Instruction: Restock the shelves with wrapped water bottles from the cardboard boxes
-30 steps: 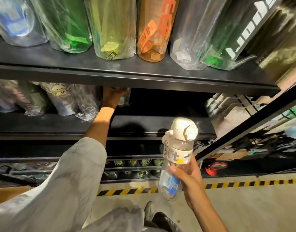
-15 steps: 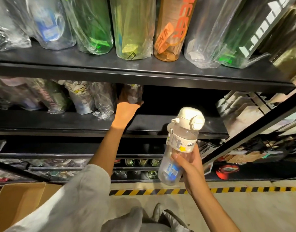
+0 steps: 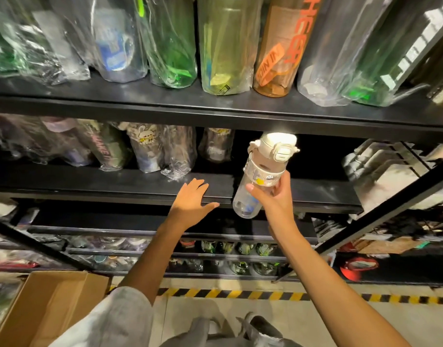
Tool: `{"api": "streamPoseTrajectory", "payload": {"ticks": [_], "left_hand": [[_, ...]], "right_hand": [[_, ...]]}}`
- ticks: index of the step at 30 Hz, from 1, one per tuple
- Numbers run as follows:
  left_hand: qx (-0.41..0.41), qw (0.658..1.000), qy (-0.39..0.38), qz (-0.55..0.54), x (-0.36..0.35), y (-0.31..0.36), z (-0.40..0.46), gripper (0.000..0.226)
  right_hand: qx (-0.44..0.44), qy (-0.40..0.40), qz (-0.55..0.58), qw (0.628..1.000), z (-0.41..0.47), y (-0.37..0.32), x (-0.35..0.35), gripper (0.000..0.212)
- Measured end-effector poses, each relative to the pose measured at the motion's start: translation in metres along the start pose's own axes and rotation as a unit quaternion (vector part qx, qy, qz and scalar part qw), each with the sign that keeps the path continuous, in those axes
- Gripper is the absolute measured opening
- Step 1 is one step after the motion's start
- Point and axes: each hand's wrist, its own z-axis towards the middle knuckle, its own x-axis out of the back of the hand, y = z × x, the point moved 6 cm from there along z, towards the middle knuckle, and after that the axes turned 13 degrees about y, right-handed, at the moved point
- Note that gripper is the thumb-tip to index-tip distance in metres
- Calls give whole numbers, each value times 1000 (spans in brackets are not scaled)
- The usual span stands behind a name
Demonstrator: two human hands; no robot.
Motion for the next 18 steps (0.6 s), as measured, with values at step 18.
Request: {"api": "streamPoseTrajectory", "payload": {"ticks": [18], "left_hand": [[-188, 973, 131, 42, 3, -24, -11, 56]], "right_hand": [[-124, 57, -167, 977, 118, 50, -35, 46]]}}
